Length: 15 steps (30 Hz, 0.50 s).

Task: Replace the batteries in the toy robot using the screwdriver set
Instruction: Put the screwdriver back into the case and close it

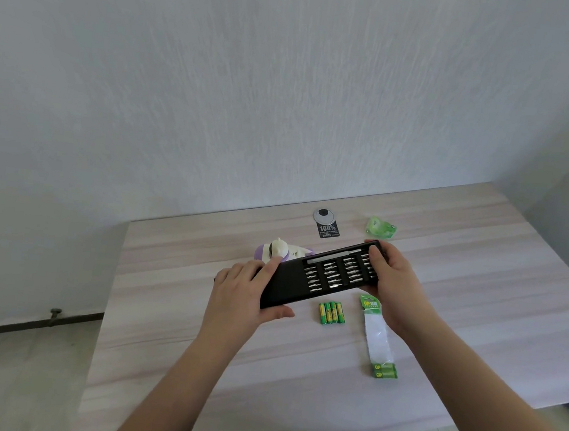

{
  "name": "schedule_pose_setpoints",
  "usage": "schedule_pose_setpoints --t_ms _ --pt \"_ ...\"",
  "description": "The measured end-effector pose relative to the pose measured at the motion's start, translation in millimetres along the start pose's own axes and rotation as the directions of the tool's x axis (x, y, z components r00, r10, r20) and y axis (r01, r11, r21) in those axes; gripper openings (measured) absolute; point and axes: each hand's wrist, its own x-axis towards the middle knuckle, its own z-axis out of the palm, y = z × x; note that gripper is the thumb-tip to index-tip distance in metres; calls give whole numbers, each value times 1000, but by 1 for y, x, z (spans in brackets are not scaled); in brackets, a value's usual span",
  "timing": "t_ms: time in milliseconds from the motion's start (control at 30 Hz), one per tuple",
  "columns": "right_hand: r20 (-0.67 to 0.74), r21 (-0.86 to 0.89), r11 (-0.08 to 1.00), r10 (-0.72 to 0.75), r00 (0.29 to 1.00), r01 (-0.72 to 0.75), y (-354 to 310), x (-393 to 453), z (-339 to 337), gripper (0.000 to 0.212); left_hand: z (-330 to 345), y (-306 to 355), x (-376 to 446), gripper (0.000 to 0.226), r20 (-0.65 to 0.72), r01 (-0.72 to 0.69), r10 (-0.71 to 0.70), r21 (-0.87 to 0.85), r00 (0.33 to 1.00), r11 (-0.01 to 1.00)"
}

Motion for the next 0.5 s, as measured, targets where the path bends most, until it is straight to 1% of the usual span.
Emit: schedule_pose_setpoints --t_ms 100,267,400,500 --pt "6 -1 1000 16 1000 -16 2 -3 3 20 2 -1 1 85 10 -19 19 0 1000 1000" --pt "31 12 994 104 994 -105 6 -7 5 23 3 3 5 86 29 -40 39 20 999 999" --pt "80 -1 990 142 987 -143 5 -9 0 31 5 2 3 88 81 -30 28 23 996 999" --pt "74 -12 989 145 987 -145 5 -7 -2 31 0 2 2 91 137 -16 12 24 990 1000"
